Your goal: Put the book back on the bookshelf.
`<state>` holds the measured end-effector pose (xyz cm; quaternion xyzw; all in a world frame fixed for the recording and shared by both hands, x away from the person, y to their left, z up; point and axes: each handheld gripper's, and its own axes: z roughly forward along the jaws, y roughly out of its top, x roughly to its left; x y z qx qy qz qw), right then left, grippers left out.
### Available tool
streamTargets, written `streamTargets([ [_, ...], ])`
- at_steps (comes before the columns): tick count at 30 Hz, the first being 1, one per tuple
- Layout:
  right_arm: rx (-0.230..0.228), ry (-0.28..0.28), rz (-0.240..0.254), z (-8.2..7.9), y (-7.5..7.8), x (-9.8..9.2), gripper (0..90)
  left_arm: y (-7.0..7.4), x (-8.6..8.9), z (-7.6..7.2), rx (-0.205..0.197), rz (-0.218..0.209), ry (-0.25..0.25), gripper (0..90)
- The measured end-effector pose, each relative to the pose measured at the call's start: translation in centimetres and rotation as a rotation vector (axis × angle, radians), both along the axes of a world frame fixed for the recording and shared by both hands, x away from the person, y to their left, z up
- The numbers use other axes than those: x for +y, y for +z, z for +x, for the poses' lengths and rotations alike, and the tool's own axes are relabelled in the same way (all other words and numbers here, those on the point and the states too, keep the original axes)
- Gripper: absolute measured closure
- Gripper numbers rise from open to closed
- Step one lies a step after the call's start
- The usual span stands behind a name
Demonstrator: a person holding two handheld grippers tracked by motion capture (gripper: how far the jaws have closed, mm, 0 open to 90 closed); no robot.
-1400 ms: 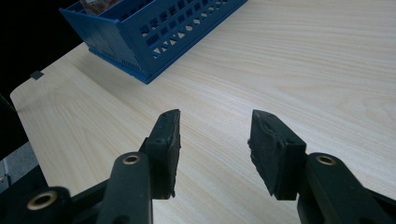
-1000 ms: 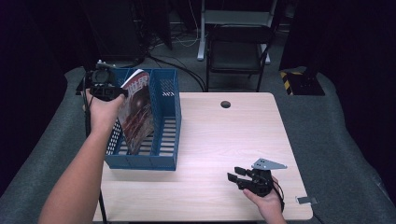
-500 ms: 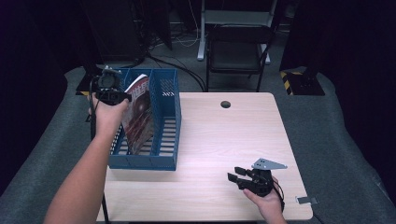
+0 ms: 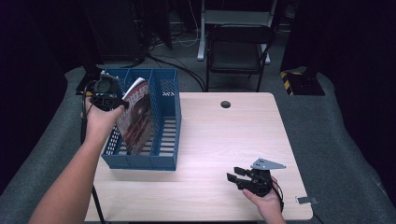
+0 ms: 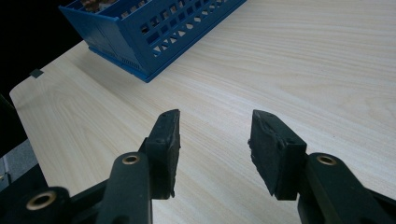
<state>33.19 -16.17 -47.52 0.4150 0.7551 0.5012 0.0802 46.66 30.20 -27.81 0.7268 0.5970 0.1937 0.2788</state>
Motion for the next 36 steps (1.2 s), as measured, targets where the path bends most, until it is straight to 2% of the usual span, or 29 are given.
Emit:
streamTargets([
  [6,0.013,0.003,-0.005,0.0,-0.1,0.1,52.6,-0.3,0.7,-0.7,0.003,-0.01,-0.013,81.8],
  [15,0.009,0.007,-0.004,0.1,-0.2,0.1,52.6,-0.3,0.5,-1.6,0.014,-0.019,-0.047,80.5],
  [21,0.004,0.002,-0.004,0.2,-0.2,0.0,52.5,0.1,0.5,-2.3,0.01,0.012,-0.047,79.8],
  [36,0.005,0.001,-0.006,0.2,-0.2,0.1,52.5,0.6,0.9,-2.6,0.008,0.001,-0.042,83.8],
])
